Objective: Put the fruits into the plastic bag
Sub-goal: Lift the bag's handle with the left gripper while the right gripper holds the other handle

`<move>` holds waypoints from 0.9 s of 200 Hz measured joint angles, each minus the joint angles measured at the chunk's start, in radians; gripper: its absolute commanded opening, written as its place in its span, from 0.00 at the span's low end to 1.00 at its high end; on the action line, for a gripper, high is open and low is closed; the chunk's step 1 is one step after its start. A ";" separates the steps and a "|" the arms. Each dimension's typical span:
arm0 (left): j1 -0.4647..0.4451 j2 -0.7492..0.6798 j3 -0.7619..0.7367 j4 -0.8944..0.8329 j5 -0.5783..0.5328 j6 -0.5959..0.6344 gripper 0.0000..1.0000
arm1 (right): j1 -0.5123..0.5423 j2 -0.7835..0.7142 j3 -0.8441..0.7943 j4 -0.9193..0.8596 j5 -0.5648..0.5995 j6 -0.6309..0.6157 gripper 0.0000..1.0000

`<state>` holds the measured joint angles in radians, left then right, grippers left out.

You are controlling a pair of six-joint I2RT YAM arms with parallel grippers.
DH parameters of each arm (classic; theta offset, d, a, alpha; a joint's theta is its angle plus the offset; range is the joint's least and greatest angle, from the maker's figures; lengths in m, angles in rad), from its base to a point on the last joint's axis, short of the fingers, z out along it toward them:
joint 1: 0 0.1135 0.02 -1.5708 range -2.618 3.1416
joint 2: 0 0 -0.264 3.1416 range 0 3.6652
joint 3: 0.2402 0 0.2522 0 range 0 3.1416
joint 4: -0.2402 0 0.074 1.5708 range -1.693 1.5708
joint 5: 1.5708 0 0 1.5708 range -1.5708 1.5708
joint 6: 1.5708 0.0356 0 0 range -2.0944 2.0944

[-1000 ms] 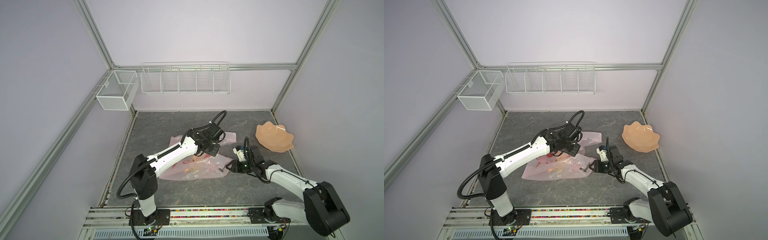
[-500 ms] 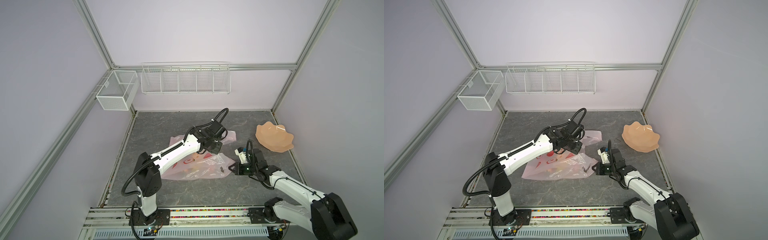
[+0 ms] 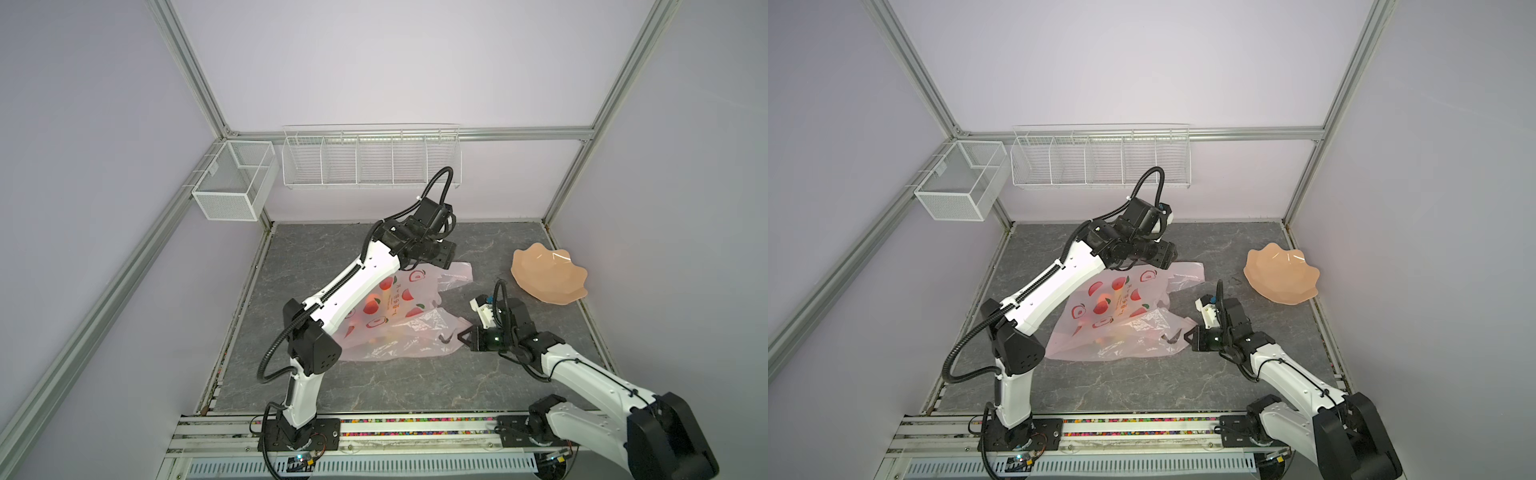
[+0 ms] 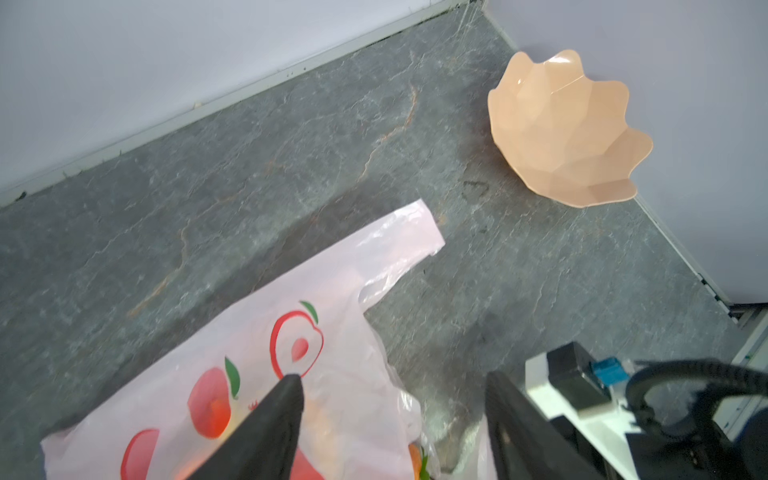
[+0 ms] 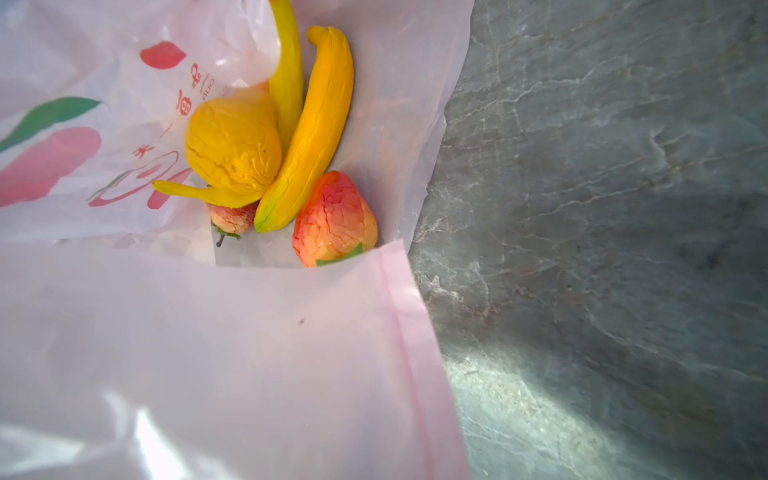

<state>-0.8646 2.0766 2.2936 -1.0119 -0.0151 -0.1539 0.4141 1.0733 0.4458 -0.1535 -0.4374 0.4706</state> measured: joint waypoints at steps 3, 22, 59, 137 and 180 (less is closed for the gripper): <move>0.001 0.018 0.022 -0.009 0.003 0.008 0.72 | 0.000 -0.001 0.000 -0.005 0.000 0.000 0.06; 0.007 0.119 0.114 -0.031 0.029 0.053 0.74 | 0.001 -0.010 0.008 -0.026 0.000 -0.004 0.06; 0.029 0.241 0.163 -0.035 0.061 0.104 0.83 | 0.001 -0.032 0.034 -0.082 -0.001 -0.019 0.06; 0.040 0.367 0.213 0.073 0.061 0.156 0.90 | 0.001 -0.062 0.067 -0.210 -0.014 -0.060 0.06; 0.040 0.415 0.217 0.124 0.061 0.165 0.92 | 0.001 -0.062 0.074 -0.246 -0.035 -0.079 0.06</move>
<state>-0.8249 2.4920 2.5103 -0.8875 0.0456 0.0109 0.4152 1.0115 0.5201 -0.3996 -0.4721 0.3916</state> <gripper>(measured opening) 0.912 0.064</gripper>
